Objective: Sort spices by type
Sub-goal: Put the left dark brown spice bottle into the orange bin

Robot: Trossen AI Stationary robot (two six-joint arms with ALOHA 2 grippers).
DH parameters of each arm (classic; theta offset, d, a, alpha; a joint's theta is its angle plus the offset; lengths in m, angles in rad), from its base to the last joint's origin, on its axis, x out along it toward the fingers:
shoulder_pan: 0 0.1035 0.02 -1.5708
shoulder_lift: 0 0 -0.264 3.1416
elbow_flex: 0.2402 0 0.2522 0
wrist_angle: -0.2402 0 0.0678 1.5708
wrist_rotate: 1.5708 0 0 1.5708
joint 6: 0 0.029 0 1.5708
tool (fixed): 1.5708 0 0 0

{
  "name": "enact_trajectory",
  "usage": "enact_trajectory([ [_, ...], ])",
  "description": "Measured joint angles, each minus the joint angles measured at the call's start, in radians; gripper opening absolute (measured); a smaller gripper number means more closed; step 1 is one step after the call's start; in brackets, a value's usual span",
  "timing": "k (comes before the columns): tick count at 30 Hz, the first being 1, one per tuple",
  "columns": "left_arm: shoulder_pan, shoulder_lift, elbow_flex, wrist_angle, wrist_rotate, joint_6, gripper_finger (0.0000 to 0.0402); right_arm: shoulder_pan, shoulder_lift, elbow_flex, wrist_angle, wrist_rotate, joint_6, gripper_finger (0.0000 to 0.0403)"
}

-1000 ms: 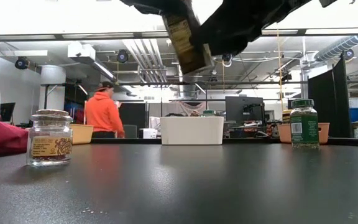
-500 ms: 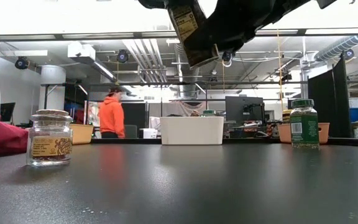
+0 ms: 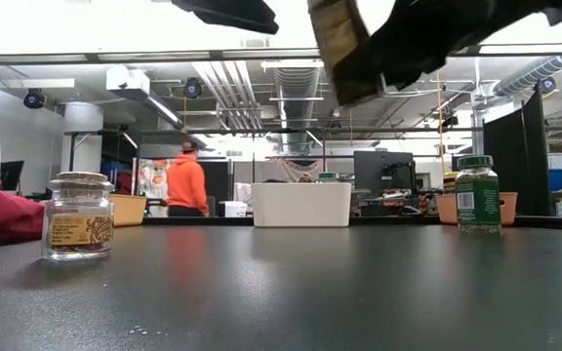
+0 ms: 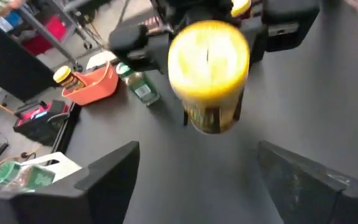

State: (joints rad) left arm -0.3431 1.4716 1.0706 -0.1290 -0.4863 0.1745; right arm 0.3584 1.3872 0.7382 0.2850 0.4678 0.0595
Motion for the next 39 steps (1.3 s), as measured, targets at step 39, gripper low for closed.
enact_trajectory([
  [39, 0.099, 0.244, -0.166, 0.894, 0.294, 0.083, 0.0173, 0.019, 0.028, -0.091, 0.401, -0.008, -0.144, 0.0227],
])
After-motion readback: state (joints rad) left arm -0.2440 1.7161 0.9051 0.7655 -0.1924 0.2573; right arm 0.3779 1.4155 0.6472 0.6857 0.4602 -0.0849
